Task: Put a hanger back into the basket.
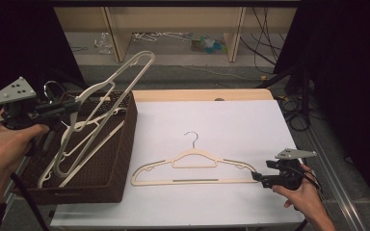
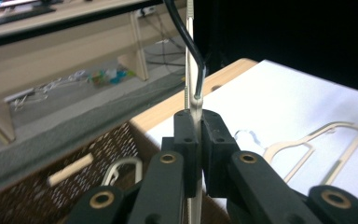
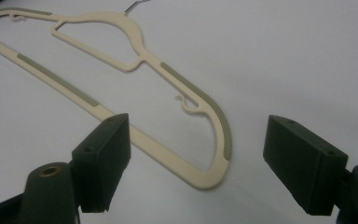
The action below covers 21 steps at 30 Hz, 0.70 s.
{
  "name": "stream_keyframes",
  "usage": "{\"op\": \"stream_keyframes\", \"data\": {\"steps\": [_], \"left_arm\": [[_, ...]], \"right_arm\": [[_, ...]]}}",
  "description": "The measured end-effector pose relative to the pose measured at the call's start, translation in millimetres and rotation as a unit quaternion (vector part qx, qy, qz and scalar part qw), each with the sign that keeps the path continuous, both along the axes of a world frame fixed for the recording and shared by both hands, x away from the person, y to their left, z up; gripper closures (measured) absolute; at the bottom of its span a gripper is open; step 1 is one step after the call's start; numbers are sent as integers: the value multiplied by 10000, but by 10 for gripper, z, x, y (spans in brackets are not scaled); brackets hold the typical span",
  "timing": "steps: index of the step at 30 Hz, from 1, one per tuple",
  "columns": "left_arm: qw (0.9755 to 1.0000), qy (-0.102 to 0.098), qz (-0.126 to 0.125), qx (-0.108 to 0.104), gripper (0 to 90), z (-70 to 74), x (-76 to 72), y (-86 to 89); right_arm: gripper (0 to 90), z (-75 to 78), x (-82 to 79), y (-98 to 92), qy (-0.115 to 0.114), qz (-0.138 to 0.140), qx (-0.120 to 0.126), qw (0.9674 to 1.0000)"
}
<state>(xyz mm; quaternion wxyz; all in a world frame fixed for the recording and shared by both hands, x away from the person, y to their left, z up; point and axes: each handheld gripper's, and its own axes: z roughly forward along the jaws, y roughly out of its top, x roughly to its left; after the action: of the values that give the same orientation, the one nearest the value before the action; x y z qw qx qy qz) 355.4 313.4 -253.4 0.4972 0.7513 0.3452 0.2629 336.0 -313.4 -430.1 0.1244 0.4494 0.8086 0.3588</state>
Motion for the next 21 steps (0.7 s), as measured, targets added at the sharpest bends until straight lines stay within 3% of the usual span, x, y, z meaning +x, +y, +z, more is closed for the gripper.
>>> {"op": "stream_keyframes", "data": {"steps": [1,4,8,13,15,21], "left_arm": [[10000,-27,17,73,857,-39,22,46],[9997,63,148,175,857,-151,53,152],[9989,138,222,395,857,-289,108,273],[9975,301,318,553,856,-464,144,391],[9972,371,357,548,856,-533,160,430],[9950,630,547,544,856,-773,232,588]], "right_arm": [[242,-11,22,-10,-145,124,-24,9998],[242,-9,14,-9,-107,62,-36,9999],[242,-37,33,-16,-279,143,-28,9995],[239,-11,19,-3,-184,76,16,9998],[239,4,1,5,-5,2,1,10000],[233,4,-3,12,-47,3,9,10000]]}}
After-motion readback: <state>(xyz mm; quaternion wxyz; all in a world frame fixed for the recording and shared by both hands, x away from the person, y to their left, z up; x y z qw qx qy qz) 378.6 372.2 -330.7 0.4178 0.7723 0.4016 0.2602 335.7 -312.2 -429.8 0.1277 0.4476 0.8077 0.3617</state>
